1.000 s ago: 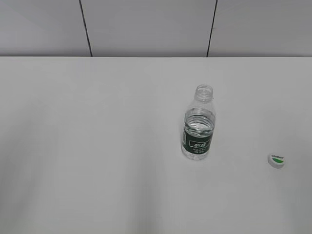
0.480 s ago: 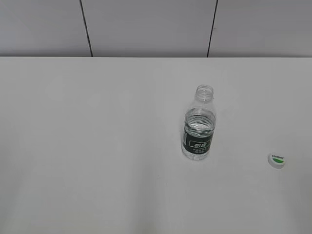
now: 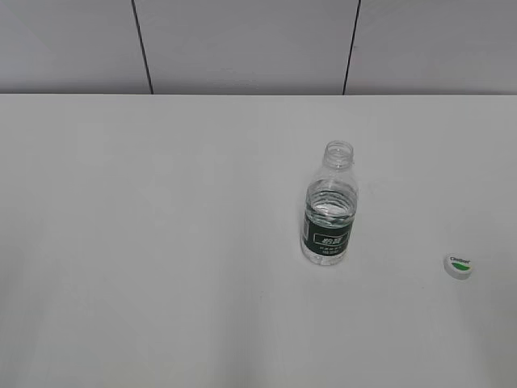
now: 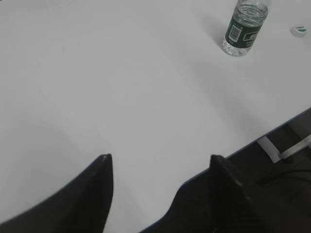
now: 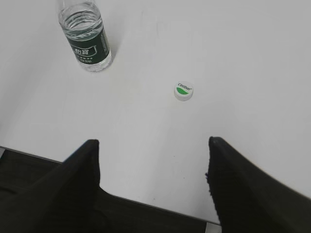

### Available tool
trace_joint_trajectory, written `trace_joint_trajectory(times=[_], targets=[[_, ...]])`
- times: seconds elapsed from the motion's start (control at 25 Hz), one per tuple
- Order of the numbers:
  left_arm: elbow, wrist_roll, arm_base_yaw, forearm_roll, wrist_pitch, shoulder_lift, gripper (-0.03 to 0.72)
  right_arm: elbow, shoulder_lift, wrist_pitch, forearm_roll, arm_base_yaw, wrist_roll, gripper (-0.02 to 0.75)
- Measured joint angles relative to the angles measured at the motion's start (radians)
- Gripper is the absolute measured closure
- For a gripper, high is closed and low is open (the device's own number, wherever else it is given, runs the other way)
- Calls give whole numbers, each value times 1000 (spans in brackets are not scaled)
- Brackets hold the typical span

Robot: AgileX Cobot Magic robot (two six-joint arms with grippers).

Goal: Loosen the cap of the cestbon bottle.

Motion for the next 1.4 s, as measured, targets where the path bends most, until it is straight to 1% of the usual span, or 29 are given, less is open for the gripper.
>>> trace_joint_trajectory(times=[0.4,0.52,0.92,1.04,1.12,1.2,1.32,1.4], targets=[[0,5,8,-2,-1,-4,218,1,0,-2,1,0,0,211],[0,6,65,-4,-1,-15,218,2,0,-3,1,0,0,211],[1,6,361,-4,-2,-190,251,5,-40,-4,3,0,0,211],[1,6,432,-4,-3,-218,252,5,-86,-5,6,-17,0,211],[1,6,464,-5,-3,-218,252,5,-118,-5,9,-52,0,211],[1,6,481,-5,-3,-218,253,5,-151,-5,16,-99,0,211],[1,6,484,-5,-3,-218,253,5,-203,-6,23,-145,0,211],[1,6,488,-6,-3,-218,253,5,-212,-6,25,-155,0,211]])
